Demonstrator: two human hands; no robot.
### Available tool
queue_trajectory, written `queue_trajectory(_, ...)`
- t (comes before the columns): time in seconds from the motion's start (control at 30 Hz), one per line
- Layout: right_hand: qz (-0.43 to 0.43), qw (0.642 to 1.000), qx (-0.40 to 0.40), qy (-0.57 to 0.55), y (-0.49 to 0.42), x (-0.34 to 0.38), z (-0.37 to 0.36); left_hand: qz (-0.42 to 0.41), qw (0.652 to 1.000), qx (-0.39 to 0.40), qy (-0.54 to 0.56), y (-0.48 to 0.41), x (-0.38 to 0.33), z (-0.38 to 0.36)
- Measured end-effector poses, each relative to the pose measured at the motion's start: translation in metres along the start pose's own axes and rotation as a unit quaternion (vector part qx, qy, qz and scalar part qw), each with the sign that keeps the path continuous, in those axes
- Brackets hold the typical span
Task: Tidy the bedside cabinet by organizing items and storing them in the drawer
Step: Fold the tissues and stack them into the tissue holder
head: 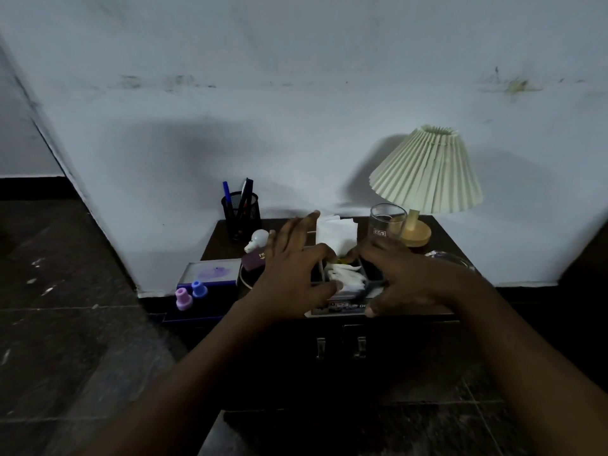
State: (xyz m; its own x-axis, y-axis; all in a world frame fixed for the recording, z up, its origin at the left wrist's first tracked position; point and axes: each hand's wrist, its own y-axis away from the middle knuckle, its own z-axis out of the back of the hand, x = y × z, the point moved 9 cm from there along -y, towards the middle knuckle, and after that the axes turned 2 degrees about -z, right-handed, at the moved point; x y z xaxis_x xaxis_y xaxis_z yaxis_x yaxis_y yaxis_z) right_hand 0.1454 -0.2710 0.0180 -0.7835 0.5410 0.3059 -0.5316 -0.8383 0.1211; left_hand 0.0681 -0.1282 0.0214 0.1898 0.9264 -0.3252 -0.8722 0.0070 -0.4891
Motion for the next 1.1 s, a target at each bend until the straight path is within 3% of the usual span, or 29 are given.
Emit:
queue_trajectory(0.2,0.013,0.997,-0.074,-0.004,-0.014,0.003,0.007,0.081,0.991,-0.067,0.083,-0.013,0.009,0.000)
queue_trajectory(0.33,0.033,0.980,-0.188,-0.065,-0.018,0.007,0.023,0.088,0.985,-0.087,0.119,-0.020,0.016,-0.003)
queue_trajectory(0.5,-0.013,0.959,-0.263,-0.106,-0.024,-0.007,0.030,0.140,0.971,-0.094,0.172,-0.024,0.029,-0.010)
queue_trajectory(0.67,-0.027,0.947,-0.272,-0.167,-0.032,-0.017,0.026,0.194,0.940,-0.099,0.261,-0.024,0.041,-0.018)
queue_trajectory(0.83,-0.006,0.938,-0.283,-0.199,-0.035,-0.019,0.025,0.152,0.945,-0.096,0.275,-0.026,0.038,-0.018)
queue_trajectory(1.0,0.035,0.951,-0.295,-0.090,-0.039,-0.013,0.025,0.151,0.938,-0.081,0.301,-0.028,0.038,-0.025)
queue_trajectory(1.1,0.026,0.962,-0.249,-0.110,-0.047,-0.017,0.015,0.171,0.944,-0.073,0.272,-0.028,0.039,-0.026)
